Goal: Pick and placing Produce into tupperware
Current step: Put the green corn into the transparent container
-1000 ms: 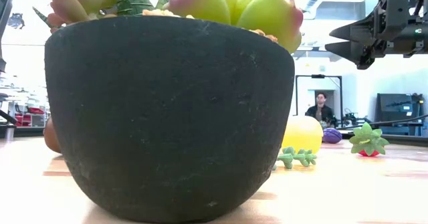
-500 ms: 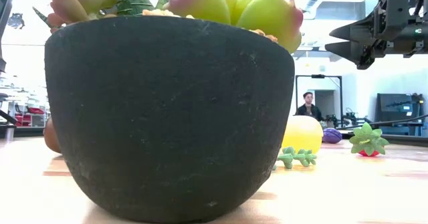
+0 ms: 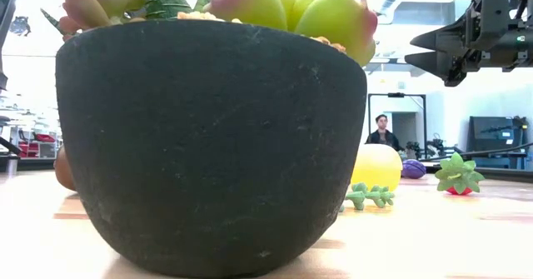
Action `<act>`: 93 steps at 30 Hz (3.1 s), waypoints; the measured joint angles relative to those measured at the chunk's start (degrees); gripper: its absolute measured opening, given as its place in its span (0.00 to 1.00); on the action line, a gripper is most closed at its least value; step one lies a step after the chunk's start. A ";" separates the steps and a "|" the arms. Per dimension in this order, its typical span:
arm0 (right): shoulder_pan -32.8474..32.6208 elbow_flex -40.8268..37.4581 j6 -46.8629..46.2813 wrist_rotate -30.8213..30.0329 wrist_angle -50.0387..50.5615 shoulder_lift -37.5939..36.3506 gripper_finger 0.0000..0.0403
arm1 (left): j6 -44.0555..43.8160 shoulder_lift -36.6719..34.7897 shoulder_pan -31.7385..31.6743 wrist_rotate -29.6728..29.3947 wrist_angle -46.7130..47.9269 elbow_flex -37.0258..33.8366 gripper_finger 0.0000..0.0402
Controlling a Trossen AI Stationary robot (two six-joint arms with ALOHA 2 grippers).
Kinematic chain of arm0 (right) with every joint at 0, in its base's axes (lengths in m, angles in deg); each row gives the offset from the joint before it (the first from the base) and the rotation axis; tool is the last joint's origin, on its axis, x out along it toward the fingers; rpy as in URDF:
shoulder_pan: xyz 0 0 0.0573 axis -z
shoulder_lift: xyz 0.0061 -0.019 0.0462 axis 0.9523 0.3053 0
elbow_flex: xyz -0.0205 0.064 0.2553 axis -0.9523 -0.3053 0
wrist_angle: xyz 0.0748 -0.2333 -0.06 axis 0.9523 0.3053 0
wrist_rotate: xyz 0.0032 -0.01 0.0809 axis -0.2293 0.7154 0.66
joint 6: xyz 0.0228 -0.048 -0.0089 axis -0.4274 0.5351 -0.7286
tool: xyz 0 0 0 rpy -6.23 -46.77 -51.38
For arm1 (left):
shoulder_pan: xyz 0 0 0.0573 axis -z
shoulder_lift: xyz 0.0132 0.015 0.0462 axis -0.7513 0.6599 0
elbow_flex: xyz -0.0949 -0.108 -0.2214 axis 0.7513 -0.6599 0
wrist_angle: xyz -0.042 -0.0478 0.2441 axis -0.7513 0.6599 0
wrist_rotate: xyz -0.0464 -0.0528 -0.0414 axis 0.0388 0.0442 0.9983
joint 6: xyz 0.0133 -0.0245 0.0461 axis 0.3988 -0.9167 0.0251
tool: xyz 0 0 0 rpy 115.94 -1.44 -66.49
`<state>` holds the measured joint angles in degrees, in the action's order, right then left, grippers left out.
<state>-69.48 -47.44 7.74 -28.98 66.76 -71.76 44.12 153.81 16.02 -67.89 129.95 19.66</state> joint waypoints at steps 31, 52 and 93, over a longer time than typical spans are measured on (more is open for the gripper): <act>0.00 0.00 0.02 -0.02 0.13 0.00 0.74 | -0.11 0.00 0.07 0.78 3.93 0.03 0.59; 0.00 -0.02 0.00 0.00 0.15 0.00 0.74 | 2.28 -0.02 1.86 0.89 4.50 1.02 0.55; -0.02 0.00 0.04 -0.02 0.13 -0.02 0.74 | 22.74 1.60 24.73 -1.41 -14.36 23.69 0.55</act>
<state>-69.51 -47.44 7.78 -29.00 66.89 -71.78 66.86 155.41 40.75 -69.30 115.60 43.35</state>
